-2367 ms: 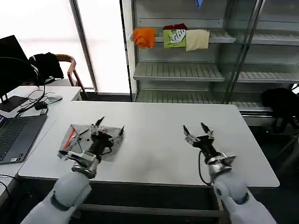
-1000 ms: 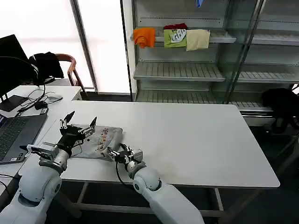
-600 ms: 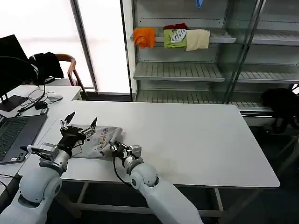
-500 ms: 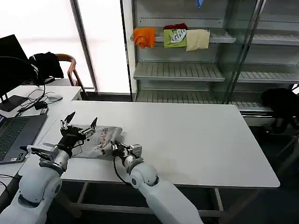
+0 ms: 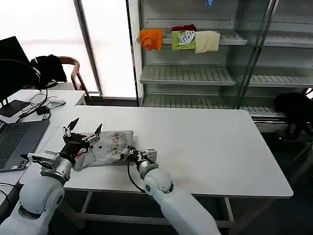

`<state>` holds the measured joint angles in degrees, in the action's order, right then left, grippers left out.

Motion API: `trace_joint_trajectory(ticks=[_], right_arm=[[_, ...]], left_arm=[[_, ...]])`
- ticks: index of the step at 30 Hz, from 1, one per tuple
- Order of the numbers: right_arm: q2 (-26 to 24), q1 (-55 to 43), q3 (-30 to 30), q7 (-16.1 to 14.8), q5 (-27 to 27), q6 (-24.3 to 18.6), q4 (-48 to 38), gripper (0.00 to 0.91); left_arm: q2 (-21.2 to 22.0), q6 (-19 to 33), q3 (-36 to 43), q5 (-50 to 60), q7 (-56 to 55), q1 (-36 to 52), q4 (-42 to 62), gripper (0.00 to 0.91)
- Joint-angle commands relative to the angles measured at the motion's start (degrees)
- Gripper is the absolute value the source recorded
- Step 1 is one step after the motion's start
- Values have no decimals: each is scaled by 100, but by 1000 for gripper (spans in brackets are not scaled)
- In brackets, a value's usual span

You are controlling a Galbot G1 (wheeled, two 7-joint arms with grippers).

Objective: Fold and organize the clothes.

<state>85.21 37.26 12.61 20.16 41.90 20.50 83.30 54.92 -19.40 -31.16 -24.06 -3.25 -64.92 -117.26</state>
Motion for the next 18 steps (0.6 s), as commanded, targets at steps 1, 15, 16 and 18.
trace_joint_trajectory(ticks=[1,15,16,18], right_arm=[[-1468,402,-441,310,95,120,1245,0],[-3036,2375,-1585,-424,-383,-508,2496,907],[-3039,2413,-1590,-404,-429,-506,2424,907],[-3018,2494,-1591,-349,-820,-511,2267,907]], left_arm=[[15,5,15,-4,7,-21,2,907],[53,10,151,4,18,2,33,907],[52,8,153,3,17,2,22,907],[49,8,149,4,18,-13,0,907]])
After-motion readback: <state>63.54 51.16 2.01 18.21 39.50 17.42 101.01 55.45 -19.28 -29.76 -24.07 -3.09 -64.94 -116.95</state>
